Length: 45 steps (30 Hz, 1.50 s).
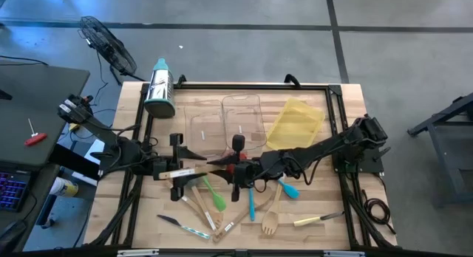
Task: Pick & Place Kitchen Items
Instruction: Put the orange spatula into the left transparent bin
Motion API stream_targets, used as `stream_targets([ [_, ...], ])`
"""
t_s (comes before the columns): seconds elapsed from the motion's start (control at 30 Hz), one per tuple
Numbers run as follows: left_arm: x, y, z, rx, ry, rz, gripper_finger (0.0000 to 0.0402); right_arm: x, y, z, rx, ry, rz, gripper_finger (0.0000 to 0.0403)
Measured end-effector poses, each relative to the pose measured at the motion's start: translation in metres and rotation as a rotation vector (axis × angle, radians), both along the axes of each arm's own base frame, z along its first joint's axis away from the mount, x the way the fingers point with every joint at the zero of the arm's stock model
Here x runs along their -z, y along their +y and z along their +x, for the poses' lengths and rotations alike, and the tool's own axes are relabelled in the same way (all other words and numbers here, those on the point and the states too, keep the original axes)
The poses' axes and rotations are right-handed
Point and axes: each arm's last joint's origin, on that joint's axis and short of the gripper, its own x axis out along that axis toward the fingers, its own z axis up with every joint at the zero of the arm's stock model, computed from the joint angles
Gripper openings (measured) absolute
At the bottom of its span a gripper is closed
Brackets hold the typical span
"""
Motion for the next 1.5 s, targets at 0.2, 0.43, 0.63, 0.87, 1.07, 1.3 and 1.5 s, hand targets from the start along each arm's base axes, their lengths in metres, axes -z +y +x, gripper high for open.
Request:
stream_targets([
  [0.2, 0.002, -0.001, 0.000, 0.003, 0.011, 0.047, 0.0063, 0.001, 0.000, 0.000, 0.003, 0.015, -0.009, 0.0064],
  [0.43, 0.003, -0.001, 0.001, -0.004, 0.018, 0.053, 0.0066, 0.003, 0.000, 0.000, -0.002, 0.032, -0.006, 0.0083],
  [0.63, 0.003, 0.000, 0.001, -0.026, 0.022, 0.052, 0.0066, 0.004, 0.000, 0.000, -0.010, 0.038, 0.055, 0.0204],
  [0.87, 0.003, 0.001, 0.001, -0.053, 0.029, 0.049, 0.0066, 0.004, 0.010, -0.004, 0.014, 0.041, -0.016, 0.0298],
  [1.07, 0.004, 0.002, 0.001, -0.113, 0.047, 0.032, 0.0066, 0.002, 0.026, -0.015, 0.282, 0.064, -0.225, 0.0316],
  [1.3, 0.004, 0.004, 0.001, -0.168, 0.055, -0.010, 0.0066, 0.001, 0.026, -0.025, 0.642, 0.127, -0.285, 0.0303],
  [1.5, -0.007, 0.012, -0.002, -0.402, 0.089, -0.163, 0.0066, 0.002, 0.015, -0.028, 0.936, 0.199, -0.294, 0.0295],
])
